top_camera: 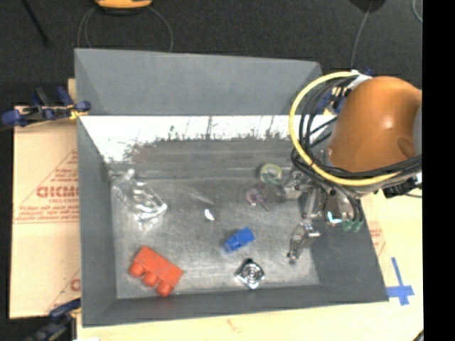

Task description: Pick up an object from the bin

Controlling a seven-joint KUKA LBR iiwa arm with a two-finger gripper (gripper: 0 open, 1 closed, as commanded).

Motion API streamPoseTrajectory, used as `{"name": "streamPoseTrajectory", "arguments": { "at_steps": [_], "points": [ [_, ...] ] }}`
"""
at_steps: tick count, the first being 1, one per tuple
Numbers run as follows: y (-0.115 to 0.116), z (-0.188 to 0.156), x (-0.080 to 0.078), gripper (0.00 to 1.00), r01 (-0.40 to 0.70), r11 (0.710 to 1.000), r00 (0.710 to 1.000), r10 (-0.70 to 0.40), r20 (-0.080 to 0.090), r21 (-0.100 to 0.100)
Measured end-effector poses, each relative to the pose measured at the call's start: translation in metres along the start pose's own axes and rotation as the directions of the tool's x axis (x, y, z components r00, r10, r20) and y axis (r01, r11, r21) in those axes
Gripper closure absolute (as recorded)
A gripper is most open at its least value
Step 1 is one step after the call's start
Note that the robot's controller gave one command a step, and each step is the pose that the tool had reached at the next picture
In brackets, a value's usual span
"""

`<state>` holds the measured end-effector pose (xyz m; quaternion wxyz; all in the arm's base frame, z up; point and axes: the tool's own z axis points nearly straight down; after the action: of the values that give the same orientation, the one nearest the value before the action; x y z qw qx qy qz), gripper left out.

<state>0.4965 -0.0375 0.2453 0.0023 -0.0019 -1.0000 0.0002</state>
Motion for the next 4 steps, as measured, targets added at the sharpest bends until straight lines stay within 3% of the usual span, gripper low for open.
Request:
{"name": "streamPoseTrajectory", "arguments": {
  "at_steps": [1,2,3,4],
  "points": [
    [0.003,0.149,-0.056,0.00,0.192,0.981,0.981,-0.192,0.002,0.000],
    [0.037,0.168,-0.010,0.00,0.357,0.934,0.934,-0.357,0.018,0.011],
    [0.039,0.165,-0.014,1.00,0.359,0.933,0.933,-0.359,0.031,0.011],
    [0.024,0.049,-0.006,1.00,0.390,0.921,0.921,-0.390,0.014,0.007]
  ]
}}
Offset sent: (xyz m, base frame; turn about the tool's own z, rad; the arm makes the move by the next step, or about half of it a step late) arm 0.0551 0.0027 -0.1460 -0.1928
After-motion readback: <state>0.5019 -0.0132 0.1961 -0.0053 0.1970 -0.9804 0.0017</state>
